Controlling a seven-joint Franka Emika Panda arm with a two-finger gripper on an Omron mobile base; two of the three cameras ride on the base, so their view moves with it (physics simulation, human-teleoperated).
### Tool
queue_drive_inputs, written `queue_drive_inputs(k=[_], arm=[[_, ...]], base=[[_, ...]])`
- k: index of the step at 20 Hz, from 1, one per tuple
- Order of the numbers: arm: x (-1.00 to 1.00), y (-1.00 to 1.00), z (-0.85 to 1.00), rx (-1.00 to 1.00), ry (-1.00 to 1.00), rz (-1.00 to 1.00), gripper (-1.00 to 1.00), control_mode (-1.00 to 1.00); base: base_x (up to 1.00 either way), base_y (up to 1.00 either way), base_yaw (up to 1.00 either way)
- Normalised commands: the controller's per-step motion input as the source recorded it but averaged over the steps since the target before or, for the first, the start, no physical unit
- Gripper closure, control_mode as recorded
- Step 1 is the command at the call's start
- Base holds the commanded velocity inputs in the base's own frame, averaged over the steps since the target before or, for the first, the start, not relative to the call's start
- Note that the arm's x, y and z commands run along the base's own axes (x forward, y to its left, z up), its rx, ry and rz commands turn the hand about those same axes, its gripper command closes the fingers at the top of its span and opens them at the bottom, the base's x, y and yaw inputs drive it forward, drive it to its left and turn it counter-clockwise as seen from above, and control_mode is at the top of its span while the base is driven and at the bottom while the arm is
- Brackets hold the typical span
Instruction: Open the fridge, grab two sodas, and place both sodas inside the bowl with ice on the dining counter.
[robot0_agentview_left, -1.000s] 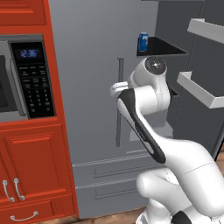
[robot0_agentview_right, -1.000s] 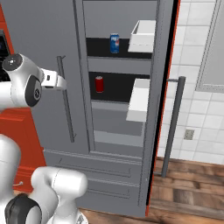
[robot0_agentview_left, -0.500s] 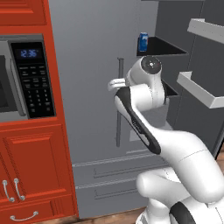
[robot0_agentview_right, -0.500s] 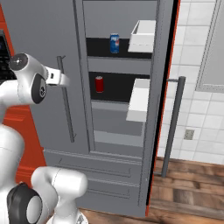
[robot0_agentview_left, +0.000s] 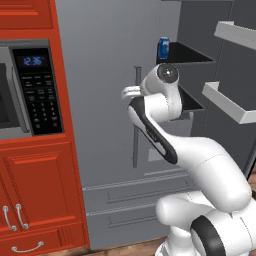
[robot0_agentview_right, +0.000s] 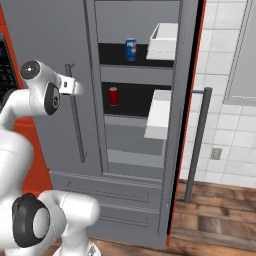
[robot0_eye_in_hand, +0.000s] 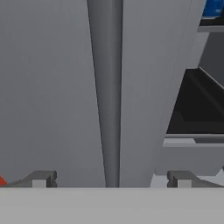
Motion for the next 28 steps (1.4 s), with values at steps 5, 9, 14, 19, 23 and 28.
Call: queue_drive_inputs(k=[5, 9, 14, 19, 23, 28], arm=[[0.41, 0.00, -0.03, 0.01, 0.00, -0.02, -1.00, -1.00], [0.36, 0.00, -0.08, 0.00, 0.00, 0.00, -1.00, -1.00], [0.41, 0.00, -0.14, 0.00, 0.00, 0.00, -1.00, -1.00], [0.39, 0.10, -0.18, 0.00, 0.00, 0.00, 1.00, -1.00], [0.30, 0.28, -0.09, 0.01, -0.01, 0.00, 1.00, -1.00], [0.01, 0.36, 0.00, 0.04, 0.00, 0.05, 1.00, -1.00]], base=[[0.00, 0.00, 0.00], [0.00, 0.00, 0.00], [0.00, 0.00, 0.00], [0.00, 0.00, 0.00], [0.00, 0.00, 0.00], [0.00, 0.00, 0.00]])
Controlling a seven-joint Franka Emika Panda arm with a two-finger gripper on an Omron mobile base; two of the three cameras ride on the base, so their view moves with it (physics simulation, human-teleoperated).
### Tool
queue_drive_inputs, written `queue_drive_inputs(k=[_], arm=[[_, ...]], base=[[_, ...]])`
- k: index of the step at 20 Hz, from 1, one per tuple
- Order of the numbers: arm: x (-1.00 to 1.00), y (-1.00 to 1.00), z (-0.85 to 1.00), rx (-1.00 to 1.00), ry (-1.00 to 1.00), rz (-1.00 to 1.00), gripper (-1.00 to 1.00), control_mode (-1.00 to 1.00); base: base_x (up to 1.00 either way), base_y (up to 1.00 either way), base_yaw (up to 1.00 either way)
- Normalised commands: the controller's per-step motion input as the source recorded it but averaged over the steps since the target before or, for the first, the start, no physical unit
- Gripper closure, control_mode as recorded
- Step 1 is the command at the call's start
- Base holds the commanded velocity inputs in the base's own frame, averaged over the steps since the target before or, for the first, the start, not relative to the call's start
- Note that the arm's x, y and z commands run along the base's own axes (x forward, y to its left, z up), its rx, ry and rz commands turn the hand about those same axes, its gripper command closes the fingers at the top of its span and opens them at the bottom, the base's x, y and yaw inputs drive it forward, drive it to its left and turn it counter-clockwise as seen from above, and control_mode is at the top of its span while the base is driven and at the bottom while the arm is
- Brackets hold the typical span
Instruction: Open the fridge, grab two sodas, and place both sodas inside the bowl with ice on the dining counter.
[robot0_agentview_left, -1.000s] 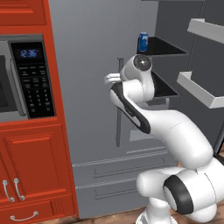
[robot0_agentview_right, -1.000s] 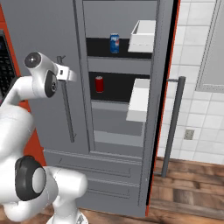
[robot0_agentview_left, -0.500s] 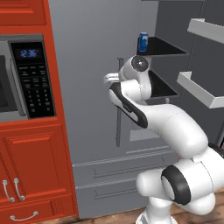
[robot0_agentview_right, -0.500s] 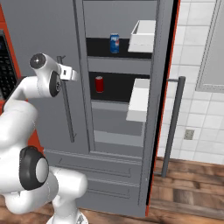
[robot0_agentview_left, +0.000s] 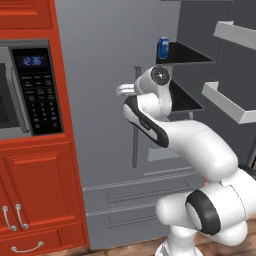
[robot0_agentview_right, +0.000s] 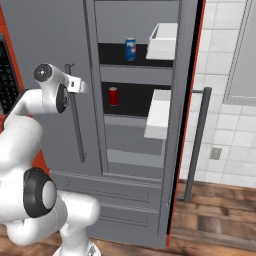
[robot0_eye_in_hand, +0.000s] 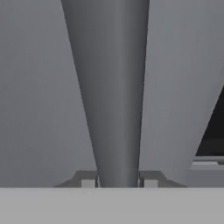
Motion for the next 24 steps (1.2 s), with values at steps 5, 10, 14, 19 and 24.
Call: queue_drive_inputs(k=[5, 10, 14, 19, 24], arm=[[-0.48, 0.45, 0.00, 0.01, 0.00, 0.11, 1.00, -1.00], [-0.93, 0.44, 0.00, 0.00, 0.00, 0.09, 1.00, -1.00], [-1.00, 0.44, 0.00, 0.00, 0.00, 0.06, 1.00, -1.00], [-1.00, 0.46, 0.00, 0.00, 0.00, 0.03, 1.00, -1.00], [-1.00, 0.46, 0.00, 0.00, 0.00, 0.01, -1.00, -1.00]], base=[[0.00, 0.00, 0.00], [0.00, 0.00, 0.00], [0.00, 0.00, 0.00], [0.00, 0.00, 0.00], [0.00, 0.00, 0.00]])
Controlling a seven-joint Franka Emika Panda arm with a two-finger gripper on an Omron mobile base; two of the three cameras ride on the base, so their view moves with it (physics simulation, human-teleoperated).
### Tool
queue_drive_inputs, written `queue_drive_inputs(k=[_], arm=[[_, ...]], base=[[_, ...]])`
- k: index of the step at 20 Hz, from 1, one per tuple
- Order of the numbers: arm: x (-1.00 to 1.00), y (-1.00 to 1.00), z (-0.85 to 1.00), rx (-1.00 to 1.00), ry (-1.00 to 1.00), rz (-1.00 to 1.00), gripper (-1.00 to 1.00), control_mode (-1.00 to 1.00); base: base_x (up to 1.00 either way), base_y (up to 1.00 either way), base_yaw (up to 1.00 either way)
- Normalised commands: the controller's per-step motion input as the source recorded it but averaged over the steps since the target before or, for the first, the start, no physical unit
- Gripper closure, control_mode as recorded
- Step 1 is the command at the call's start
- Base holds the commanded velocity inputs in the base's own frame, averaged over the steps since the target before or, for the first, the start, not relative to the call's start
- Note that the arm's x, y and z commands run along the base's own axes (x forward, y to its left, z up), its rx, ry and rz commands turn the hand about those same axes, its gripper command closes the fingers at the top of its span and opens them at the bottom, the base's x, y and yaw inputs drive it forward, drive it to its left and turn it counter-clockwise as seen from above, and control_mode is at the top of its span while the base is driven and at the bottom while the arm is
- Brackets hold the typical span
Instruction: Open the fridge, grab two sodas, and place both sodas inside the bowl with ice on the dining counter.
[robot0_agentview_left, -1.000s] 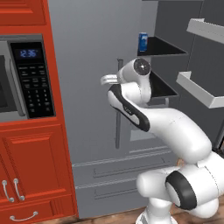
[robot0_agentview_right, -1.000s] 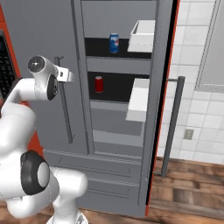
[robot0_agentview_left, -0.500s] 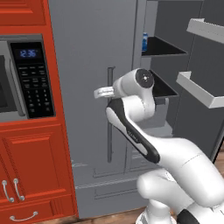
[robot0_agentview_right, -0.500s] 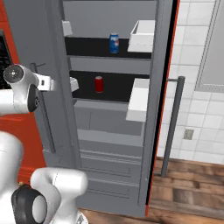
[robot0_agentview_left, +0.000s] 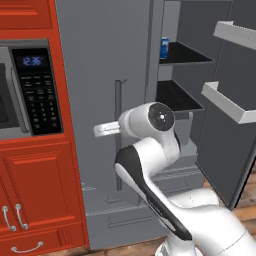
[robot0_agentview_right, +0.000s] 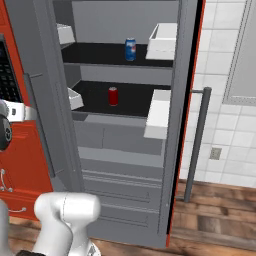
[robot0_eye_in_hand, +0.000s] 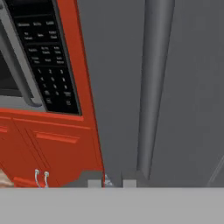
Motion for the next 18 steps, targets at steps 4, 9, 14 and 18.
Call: queue_drive_inputs(k=[4, 9, 14, 18], arm=[[-0.99, -0.31, 0.07, 0.00, 0.00, -0.02, -1.00, -1.00], [-0.79, -0.95, 0.20, 0.11, 0.02, -0.08, -1.00, -1.00], [-0.33, -1.00, 0.01, 0.27, 0.07, -0.08, -1.00, -1.00], [-0.05, -0.94, 0.17, 0.42, 0.04, -0.06, -1.00, -1.00]], base=[[0.00, 0.00, 0.00], [0.00, 0.00, 0.00], [0.00, 0.00, 0.00], [0.00, 0.00, 0.00]])
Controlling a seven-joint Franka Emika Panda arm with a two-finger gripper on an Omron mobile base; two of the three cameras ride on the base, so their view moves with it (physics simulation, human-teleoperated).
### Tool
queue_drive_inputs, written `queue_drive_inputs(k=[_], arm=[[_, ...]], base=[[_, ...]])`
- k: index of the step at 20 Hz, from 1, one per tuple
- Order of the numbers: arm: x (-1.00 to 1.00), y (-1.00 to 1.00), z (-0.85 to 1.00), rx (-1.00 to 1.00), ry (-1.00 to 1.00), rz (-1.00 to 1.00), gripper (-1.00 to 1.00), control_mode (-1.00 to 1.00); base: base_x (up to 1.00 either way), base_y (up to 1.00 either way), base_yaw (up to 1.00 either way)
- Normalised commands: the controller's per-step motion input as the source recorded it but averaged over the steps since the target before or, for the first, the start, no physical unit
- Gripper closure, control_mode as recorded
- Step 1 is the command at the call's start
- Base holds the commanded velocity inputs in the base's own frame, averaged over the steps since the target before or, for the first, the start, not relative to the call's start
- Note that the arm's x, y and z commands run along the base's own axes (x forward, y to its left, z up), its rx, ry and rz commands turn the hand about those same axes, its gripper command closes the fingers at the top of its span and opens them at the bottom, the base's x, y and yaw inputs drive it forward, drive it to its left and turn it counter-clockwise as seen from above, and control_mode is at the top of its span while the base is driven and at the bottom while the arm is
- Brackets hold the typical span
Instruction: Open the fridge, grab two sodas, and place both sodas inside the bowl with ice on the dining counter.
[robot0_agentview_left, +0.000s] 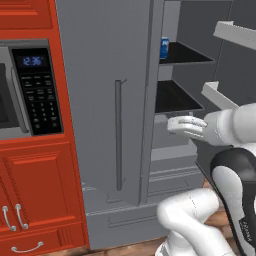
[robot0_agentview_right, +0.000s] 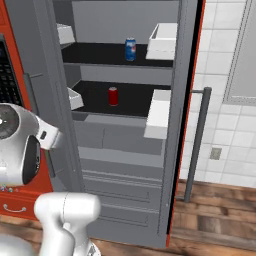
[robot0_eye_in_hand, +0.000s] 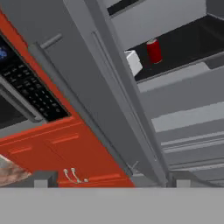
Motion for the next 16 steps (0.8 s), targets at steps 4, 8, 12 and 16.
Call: queue_drive_inputs(k=[4, 8, 12, 16], arm=[[0.30, -0.67, 0.29, 0.43, 0.07, -0.06, -1.00, -1.00], [0.68, -0.28, 0.03, 0.39, 0.06, -0.03, -1.00, -1.00], [0.76, 0.00, 0.00, 0.27, 0.03, 0.00, -1.00, -1.00], [0.75, 0.00, 0.00, 0.24, 0.00, -0.02, -1.00, -1.00]], base=[[0.00, 0.00, 0.00], [0.00, 0.00, 0.00], [0.00, 0.00, 0.00], [0.00, 0.00, 0.00]])
